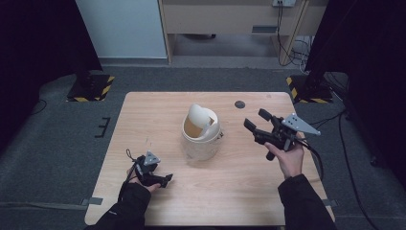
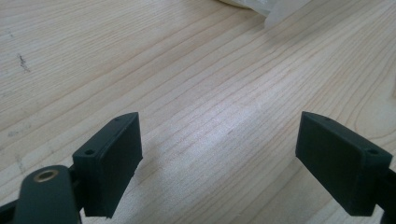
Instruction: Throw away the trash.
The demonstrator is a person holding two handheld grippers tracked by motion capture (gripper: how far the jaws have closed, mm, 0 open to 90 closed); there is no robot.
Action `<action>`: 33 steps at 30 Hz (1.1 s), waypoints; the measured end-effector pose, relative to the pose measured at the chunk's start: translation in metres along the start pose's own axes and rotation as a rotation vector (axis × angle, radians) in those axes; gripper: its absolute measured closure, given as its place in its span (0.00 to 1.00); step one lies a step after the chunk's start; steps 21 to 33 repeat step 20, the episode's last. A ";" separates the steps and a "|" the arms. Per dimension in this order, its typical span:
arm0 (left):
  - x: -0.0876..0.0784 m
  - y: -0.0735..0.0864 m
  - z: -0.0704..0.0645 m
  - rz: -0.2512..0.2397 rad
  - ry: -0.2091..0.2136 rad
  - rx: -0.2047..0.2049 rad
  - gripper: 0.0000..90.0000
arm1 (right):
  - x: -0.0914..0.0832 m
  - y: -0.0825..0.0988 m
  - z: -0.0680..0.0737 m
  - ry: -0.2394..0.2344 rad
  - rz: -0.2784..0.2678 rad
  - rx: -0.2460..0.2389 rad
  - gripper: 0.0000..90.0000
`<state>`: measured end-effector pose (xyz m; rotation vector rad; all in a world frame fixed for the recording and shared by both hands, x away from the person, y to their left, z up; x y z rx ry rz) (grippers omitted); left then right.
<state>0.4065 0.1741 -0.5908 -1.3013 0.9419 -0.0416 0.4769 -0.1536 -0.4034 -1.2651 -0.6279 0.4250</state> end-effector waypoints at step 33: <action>-0.006 0.013 0.029 0.048 -0.061 -0.014 0.12 | -0.107 0.143 -0.108 0.305 0.571 -0.026 0.17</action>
Point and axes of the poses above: each handheld gripper's, and its own axes: x roughly forward along the jaws, y roughly out of its underside, z roughly to its left, the point moved 10 cm from there along x, roughly forward along the jaws, and after that the axes turned 14 degrees about -z, right-handed, at the moved point
